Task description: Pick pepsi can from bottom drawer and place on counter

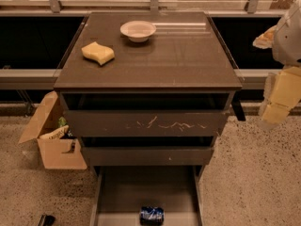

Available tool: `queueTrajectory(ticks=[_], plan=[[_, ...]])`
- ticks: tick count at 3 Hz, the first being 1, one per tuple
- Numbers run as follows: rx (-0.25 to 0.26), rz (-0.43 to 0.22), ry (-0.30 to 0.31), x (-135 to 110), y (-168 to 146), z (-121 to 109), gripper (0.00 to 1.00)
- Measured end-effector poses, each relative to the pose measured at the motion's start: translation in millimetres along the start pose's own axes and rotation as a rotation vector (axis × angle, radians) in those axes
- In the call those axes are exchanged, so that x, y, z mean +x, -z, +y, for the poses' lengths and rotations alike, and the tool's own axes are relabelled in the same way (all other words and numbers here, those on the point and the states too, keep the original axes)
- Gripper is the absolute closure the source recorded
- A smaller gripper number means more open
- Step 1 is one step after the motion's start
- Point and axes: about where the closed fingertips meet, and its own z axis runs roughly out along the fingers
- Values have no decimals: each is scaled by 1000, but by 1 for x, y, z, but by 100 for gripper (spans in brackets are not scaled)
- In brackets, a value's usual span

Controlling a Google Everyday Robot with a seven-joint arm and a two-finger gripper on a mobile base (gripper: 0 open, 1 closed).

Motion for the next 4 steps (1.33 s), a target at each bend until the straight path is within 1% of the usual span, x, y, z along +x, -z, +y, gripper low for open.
queueTrajectory(ticks=[1,2,3,4], plan=[[0,0,0,0,0,0,0],[-20,-54,22,-4,-21,9,0],[-62,-141,68,-19,-63,33,0],[-121,-216,103,-38,-122,66,0]])
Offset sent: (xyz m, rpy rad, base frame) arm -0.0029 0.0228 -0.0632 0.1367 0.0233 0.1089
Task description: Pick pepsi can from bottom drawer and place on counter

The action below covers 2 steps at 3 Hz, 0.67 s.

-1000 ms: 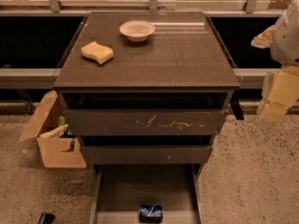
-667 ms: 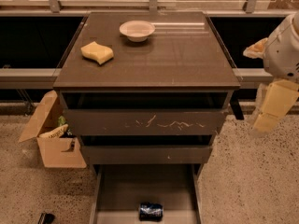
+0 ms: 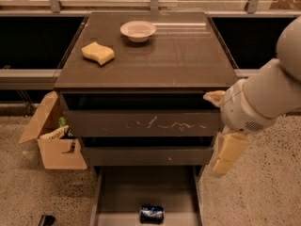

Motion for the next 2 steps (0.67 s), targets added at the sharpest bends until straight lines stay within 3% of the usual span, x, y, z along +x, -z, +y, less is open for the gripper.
queueTrajectory(ticks=[1,2], plan=[[-88,-85,15,-7,-79,29,0],[-88,-85,15,-7,-79,29,0]])
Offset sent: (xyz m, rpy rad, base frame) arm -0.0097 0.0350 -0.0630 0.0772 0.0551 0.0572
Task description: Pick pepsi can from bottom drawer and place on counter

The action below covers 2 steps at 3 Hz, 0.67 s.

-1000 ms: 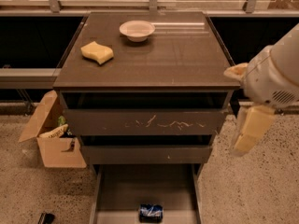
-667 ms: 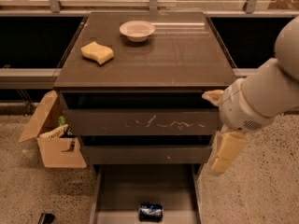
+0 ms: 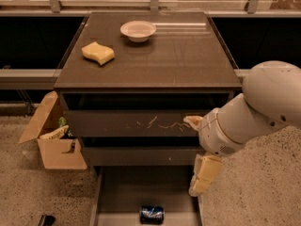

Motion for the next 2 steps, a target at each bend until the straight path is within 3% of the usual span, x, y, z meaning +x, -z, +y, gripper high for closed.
queueTrajectory(ticks=[1,2], plan=[[-33,-21,30,2,-22,3,0],[-73,-66,40,18,-74,14,0]])
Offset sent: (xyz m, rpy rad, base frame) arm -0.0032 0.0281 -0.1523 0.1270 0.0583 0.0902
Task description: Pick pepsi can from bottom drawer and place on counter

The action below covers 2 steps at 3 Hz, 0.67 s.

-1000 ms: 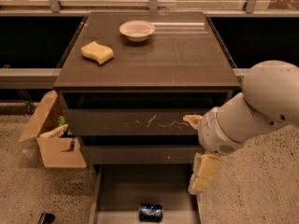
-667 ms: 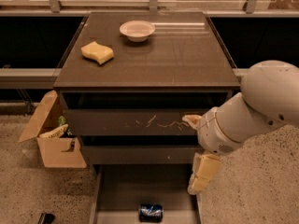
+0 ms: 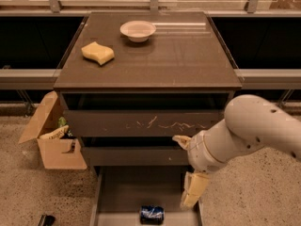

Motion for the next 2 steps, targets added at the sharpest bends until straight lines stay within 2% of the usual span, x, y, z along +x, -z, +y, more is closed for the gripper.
queueTrajectory(ticks=[1,2], plan=[[-2,-58,4,23,-52,8,0],[33,-126,5,46,-117,7,0]])
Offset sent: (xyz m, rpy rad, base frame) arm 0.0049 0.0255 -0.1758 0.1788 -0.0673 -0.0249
